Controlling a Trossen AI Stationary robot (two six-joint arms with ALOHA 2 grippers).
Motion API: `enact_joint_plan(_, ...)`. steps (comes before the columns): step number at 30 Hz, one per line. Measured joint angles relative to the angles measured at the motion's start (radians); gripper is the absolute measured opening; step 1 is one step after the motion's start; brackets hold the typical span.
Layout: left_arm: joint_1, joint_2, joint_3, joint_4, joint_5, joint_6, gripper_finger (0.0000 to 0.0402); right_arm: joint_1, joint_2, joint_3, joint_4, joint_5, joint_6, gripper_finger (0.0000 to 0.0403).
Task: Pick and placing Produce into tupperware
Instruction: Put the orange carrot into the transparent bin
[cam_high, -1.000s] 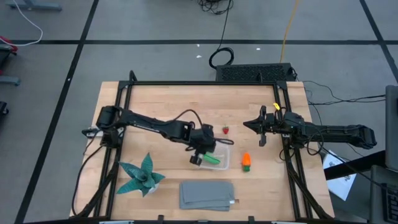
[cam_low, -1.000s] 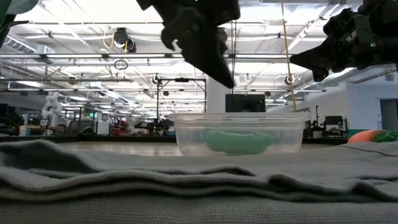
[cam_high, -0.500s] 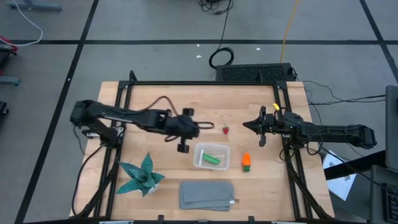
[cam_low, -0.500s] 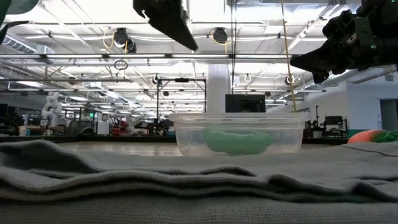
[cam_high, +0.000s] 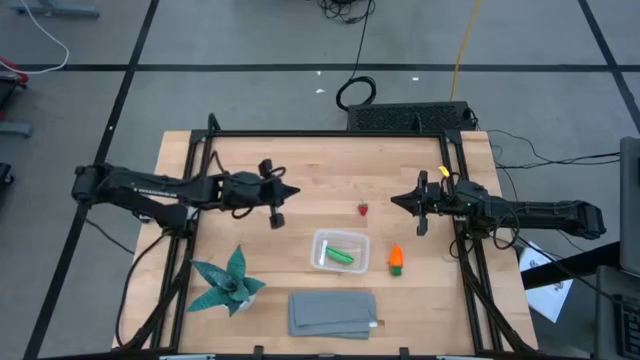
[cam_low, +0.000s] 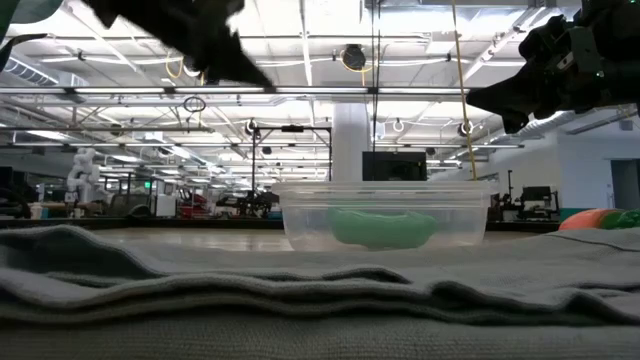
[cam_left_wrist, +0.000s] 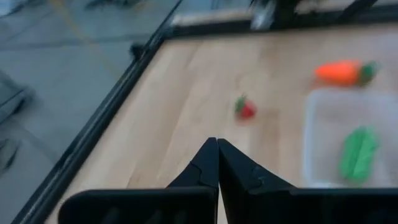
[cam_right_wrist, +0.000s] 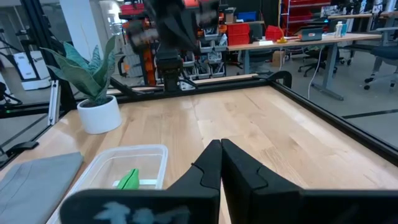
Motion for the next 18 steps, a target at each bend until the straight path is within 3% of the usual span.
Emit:
enact_joint_plan(3, 0.003, -0.025, -0.097, 0.114, -0.001, 0.010, 0.0000, 0.000, 0.000, 0.000, 0.000, 0.000, 0.007, 0.0000)
enact_joint_plan(8, 0.000, -0.129, -0.264, 0.374, 0.138, 0.032, 0.0000, 0.000, 0.000, 0.000, 0.016, 0.000, 0.012, 0.0000)
enact_joint_plan(12, 0.000, -0.249, -0.407, 0.525, 0.169, 0.063, 0.0000, 0.000, 0.000, 0.000, 0.023, 0.000, 0.008, 0.0000)
enact_joint_plan(15, 0.001, -0.351, -0.487, 0.535, 0.158, 0.059, 0.0000, 0.000, 0.000, 0.000, 0.023, 0.000, -0.003, 0.0000)
enact_joint_plan(18, 0.001, -0.454, -0.515, 0.398, 0.118, 0.039, 0.0000, 0.000, 0.000, 0.000, 0.025, 0.000, -0.004, 0.0000)
